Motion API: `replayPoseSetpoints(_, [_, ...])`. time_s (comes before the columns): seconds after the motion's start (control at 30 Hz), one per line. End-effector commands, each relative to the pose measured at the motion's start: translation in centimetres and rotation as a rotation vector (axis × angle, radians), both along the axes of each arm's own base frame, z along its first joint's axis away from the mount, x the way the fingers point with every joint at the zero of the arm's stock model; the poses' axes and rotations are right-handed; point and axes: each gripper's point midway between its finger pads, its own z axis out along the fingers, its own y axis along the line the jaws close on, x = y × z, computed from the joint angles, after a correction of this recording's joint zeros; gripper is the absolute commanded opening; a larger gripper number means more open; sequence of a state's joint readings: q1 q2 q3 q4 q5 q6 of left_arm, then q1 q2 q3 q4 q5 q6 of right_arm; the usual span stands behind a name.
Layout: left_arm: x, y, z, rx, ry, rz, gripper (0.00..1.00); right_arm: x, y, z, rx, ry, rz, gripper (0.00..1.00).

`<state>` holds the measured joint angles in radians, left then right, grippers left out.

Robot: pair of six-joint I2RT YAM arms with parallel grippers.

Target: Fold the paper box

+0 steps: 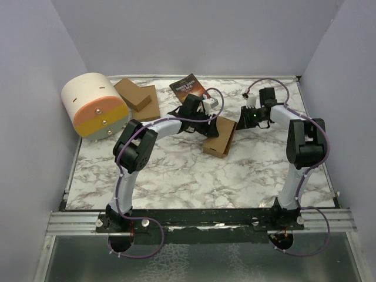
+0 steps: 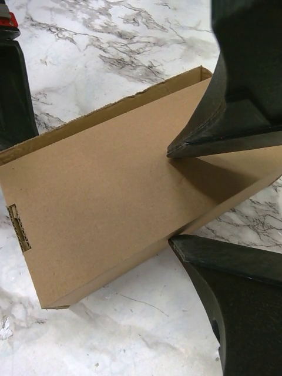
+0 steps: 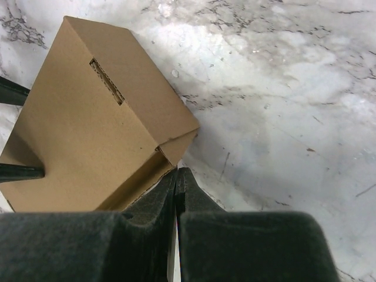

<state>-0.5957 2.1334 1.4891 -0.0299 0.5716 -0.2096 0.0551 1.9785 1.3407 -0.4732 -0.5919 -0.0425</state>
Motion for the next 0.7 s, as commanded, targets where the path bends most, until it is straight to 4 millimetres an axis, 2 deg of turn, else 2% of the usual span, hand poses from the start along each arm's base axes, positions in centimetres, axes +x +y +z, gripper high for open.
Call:
replayPoseSetpoints(0.0, [-2.7, -1.0, -0.2, -0.035, 0.053, -0.055, 0.56, 0.6, 2.4, 1.0, 0.022, -0.09, 0.085, 0.01])
replayPoseSetpoints(0.17, [-2.8, -1.6, 0.1, -0.059, 0.062, -0.057, 0.57, 1.0, 3.5, 1.5, -0.01, -0.136, 0.148, 0.01])
replayPoseSetpoints(0.3, [-1.9, -1.0, 0.6, -0.056, 0.03, 0.021, 0.58, 1.3, 1.7, 1.0, -0.128, -0.152, 0.121, 0.03])
replayPoseSetpoints(0.43, [-0.3, 0.5, 1.7, -0.075, -0.008, 0.141, 0.61, -0.5, -0.2, 1.9, -0.177, -0.189, 0.119, 0.03])
replayPoseSetpoints(0.53, [1.0, 1.2, 3.7, -0.116, -0.056, 0.217, 0.64, -1.8, -1.0, 3.5, -0.184, -0.247, 0.129, 0.03])
replayPoseSetpoints(0.6, [1.6, 1.7, 4.9, -0.131, -0.084, 0.257, 0.65, -2.8, -0.9, 4.7, -0.161, -0.285, 0.154, 0.04])
replayPoseSetpoints(0.67, [2.1, 2.3, 6.1, -0.141, -0.118, 0.291, 0.66, -4.3, 0.0, 6.2, -0.112, -0.332, 0.245, 0.05])
